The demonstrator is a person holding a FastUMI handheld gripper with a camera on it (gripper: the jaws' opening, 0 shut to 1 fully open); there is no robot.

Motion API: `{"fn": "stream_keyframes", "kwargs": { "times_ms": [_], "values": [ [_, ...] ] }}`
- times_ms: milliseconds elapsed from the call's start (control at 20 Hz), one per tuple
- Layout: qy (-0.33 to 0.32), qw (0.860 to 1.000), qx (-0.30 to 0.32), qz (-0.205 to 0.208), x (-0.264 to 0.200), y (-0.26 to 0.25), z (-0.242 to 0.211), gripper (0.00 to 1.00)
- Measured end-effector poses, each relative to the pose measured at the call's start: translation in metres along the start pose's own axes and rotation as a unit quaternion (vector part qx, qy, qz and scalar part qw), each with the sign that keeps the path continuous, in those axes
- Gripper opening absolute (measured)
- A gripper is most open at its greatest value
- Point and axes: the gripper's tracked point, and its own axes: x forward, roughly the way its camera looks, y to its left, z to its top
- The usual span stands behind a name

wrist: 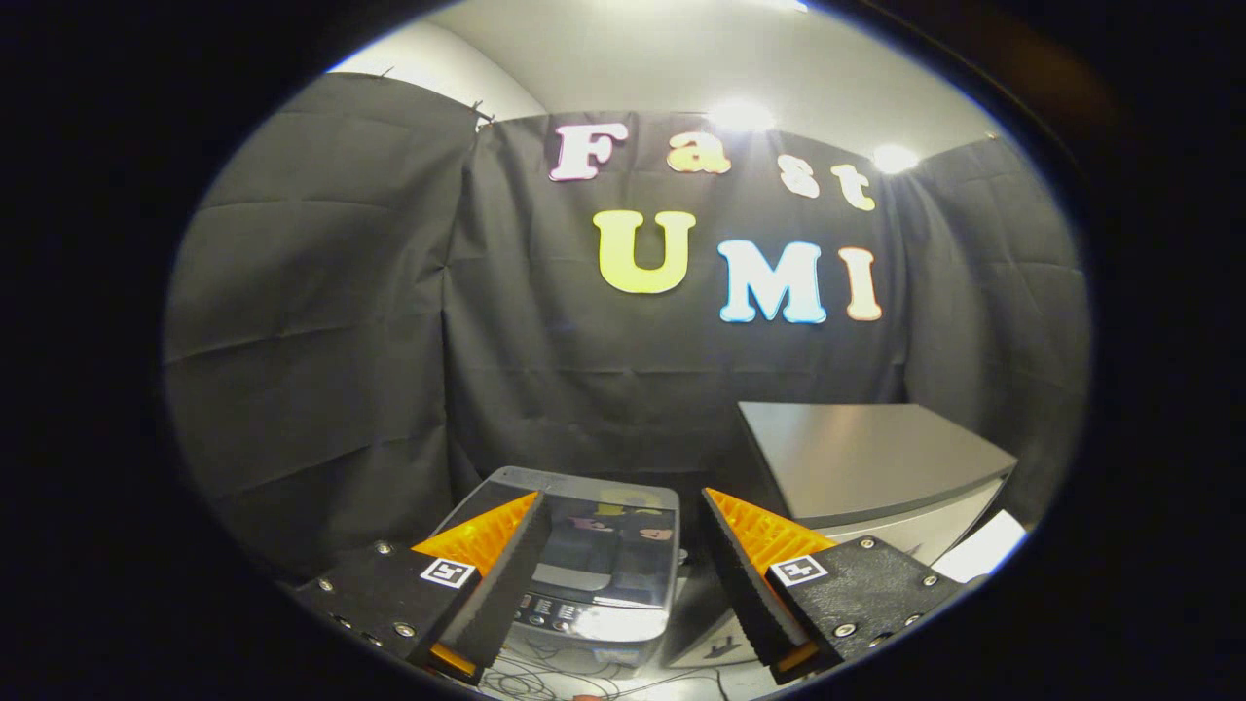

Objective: Put the clothes into the washing machine and then close the washing machine lid.

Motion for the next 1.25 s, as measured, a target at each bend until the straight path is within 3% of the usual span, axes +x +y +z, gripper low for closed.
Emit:
{"fn": "stream_keyframes", "kwargs": {
  "times_ms": [300,450,800,1250],
  "values": [
    [-0.023,0.999,0.003,0.033,-0.089,-0.048,0.002,0.94],
    [-0.035,0.999,0.017,0.031,-0.133,-0.066,0.01,0.94],
    [-0.051,0.998,0.032,0.021,-0.188,-0.076,0.022,0.94],
    [-0.046,0.998,0.025,0.022,-0.208,-0.054,0.011,0.94]
  ]
}}
